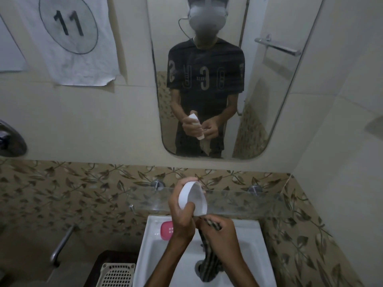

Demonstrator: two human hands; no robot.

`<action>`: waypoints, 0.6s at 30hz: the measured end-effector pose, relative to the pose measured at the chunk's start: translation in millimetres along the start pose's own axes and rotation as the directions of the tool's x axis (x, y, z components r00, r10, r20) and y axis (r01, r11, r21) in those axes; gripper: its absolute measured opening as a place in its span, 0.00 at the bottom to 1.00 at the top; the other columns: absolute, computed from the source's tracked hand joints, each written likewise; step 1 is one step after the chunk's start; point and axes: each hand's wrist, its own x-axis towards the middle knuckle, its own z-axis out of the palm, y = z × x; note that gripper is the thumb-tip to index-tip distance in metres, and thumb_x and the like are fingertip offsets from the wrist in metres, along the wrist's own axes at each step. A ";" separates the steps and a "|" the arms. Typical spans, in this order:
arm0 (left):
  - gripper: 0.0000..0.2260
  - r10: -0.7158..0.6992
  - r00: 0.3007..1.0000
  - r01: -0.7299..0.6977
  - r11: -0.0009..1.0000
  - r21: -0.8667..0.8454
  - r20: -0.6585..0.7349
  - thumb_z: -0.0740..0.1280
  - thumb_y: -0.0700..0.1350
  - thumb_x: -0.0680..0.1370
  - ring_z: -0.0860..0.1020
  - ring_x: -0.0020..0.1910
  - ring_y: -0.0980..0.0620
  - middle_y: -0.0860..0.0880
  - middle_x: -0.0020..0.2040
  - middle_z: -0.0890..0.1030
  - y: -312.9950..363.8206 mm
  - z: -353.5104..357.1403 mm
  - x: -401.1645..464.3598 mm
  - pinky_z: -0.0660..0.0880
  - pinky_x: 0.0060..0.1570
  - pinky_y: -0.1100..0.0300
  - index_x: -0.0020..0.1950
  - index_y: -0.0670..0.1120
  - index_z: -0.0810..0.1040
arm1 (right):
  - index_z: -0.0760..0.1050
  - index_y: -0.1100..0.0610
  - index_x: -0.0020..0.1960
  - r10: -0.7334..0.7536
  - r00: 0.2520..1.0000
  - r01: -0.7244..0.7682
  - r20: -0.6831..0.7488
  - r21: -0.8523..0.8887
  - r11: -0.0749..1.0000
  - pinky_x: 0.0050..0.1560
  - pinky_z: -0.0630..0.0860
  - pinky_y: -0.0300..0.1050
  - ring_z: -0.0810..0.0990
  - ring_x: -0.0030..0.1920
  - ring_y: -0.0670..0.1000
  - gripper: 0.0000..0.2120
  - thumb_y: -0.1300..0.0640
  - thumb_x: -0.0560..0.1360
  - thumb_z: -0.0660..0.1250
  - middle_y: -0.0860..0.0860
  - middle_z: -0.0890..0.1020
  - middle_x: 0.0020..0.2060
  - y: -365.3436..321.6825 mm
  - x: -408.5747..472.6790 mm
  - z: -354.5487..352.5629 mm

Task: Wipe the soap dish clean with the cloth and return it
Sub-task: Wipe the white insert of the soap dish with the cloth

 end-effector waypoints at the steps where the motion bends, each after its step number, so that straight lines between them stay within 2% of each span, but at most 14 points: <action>1: 0.22 0.003 1.000 -0.003 1.000 0.015 0.013 0.62 0.46 0.66 0.81 0.53 0.43 0.46 0.51 0.83 1.1 0.9 -1.5 0.82 0.51 0.51 0.57 0.38 0.80 | 0.87 0.47 0.41 0.011 1.000 -0.012 -0.015 -0.029 1.000 0.38 0.78 0.44 0.84 0.35 0.52 0.05 0.48 0.72 0.74 0.51 0.86 0.33 2.4 2.8 -1.3; 2: 0.22 0.000 1.000 0.000 1.000 0.020 0.012 0.62 0.46 0.66 0.81 0.52 0.44 0.46 0.50 0.83 3.1 1.9 -4.0 0.81 0.50 0.52 0.56 0.37 0.80 | 0.87 0.46 0.41 0.023 0.999 -0.024 -0.027 -0.052 0.998 0.38 0.79 0.44 0.84 0.36 0.52 0.05 0.51 0.74 0.73 0.51 0.86 0.34 5.3 3.9 -1.7; 4: 0.22 0.009 1.000 -0.009 1.000 0.022 -0.012 0.62 0.45 0.66 0.81 0.51 0.44 0.44 0.50 0.82 4.7 2.7 -5.7 0.81 0.50 0.53 0.56 0.37 0.79 | 0.87 0.45 0.41 0.068 0.998 -0.068 -0.002 -0.018 0.998 0.38 0.80 0.38 0.86 0.37 0.47 0.09 0.56 0.76 0.73 0.49 0.87 0.36 7.8 3.5 0.3; 7: 0.23 0.021 0.999 -0.023 0.999 0.026 0.043 0.62 0.46 0.65 0.80 0.52 0.45 0.46 0.51 0.82 9.2 4.7 -4.1 0.80 0.51 0.55 0.57 0.38 0.79 | 0.88 0.48 0.38 0.160 0.986 -0.164 0.037 0.159 0.974 0.37 0.78 0.32 0.87 0.37 0.44 0.13 0.62 0.77 0.73 0.49 0.89 0.37 6.0 6.9 3.3; 8: 0.24 -0.025 0.996 0.023 0.999 0.022 0.088 0.62 0.47 0.65 0.80 0.53 0.45 0.47 0.52 0.82 13.1 5.6 -6.1 0.80 0.51 0.55 0.58 0.39 0.79 | 0.88 0.47 0.37 0.154 0.988 -0.154 0.012 0.170 0.973 0.37 0.79 0.32 0.87 0.38 0.44 0.14 0.62 0.77 0.74 0.48 0.89 0.37 6.3 9.4 2.8; 10: 0.26 -0.227 0.963 0.226 0.974 0.023 0.146 0.65 0.51 0.64 0.79 0.55 0.44 0.48 0.53 0.83 19.8 3.4 -12.4 0.80 0.48 0.58 0.60 0.42 0.79 | 0.87 0.43 0.37 0.075 0.995 -0.069 -0.061 0.091 0.993 0.39 0.80 0.33 0.87 0.39 0.44 0.14 0.59 0.76 0.74 0.44 0.89 0.37 6.3 14.1 -1.2; 12: 0.32 -0.481 0.859 0.498 0.864 -0.073 0.174 0.69 0.55 0.62 0.78 0.57 0.39 0.41 0.56 0.85 29.5 -5.4 -12.5 0.80 0.47 0.59 0.61 0.37 0.80 | 0.86 0.42 0.40 -0.072 0.990 0.061 -0.118 -0.091 0.994 0.40 0.82 0.36 0.86 0.39 0.43 0.10 0.56 0.76 0.75 0.41 0.88 0.38 6.7 17.2 -9.4; 14: 0.34 -0.644 0.693 0.717 0.660 -0.223 0.324 0.72 0.52 0.65 0.79 0.60 0.36 0.32 0.65 0.81 39.5 -16.2 -2.7 0.81 0.54 0.50 0.69 0.37 0.79 | 0.85 0.44 0.43 -0.256 0.959 0.217 -0.120 -0.269 0.938 0.40 0.83 0.39 0.85 0.40 0.41 0.07 0.56 0.76 0.76 0.39 0.87 0.39 8.6 21.3 -21.1; 16: 0.33 -0.645 0.604 0.790 0.564 -0.241 0.468 0.72 0.47 0.67 0.80 0.60 0.36 0.33 0.68 0.79 49.3 -25.1 7.2 0.78 0.60 0.41 0.72 0.40 0.78 | 0.86 0.47 0.49 -0.409 0.911 0.352 -0.053 -0.418 0.838 0.41 0.83 0.42 0.85 0.40 0.41 0.04 0.54 0.75 0.75 0.41 0.87 0.40 7.7 23.0 -28.6; 18: 0.33 -0.641 0.572 0.812 0.529 -0.245 0.513 0.72 0.45 0.65 0.79 0.60 0.35 0.32 0.67 0.79 48.5 -28.7 10.0 0.73 0.66 0.37 0.72 0.39 0.78 | 0.86 0.51 0.52 -0.504 0.863 0.435 0.009 -0.518 0.736 0.42 0.84 0.44 0.85 0.40 0.44 0.07 0.55 0.74 0.75 0.45 0.88 0.43 5.4 22.1 -30.2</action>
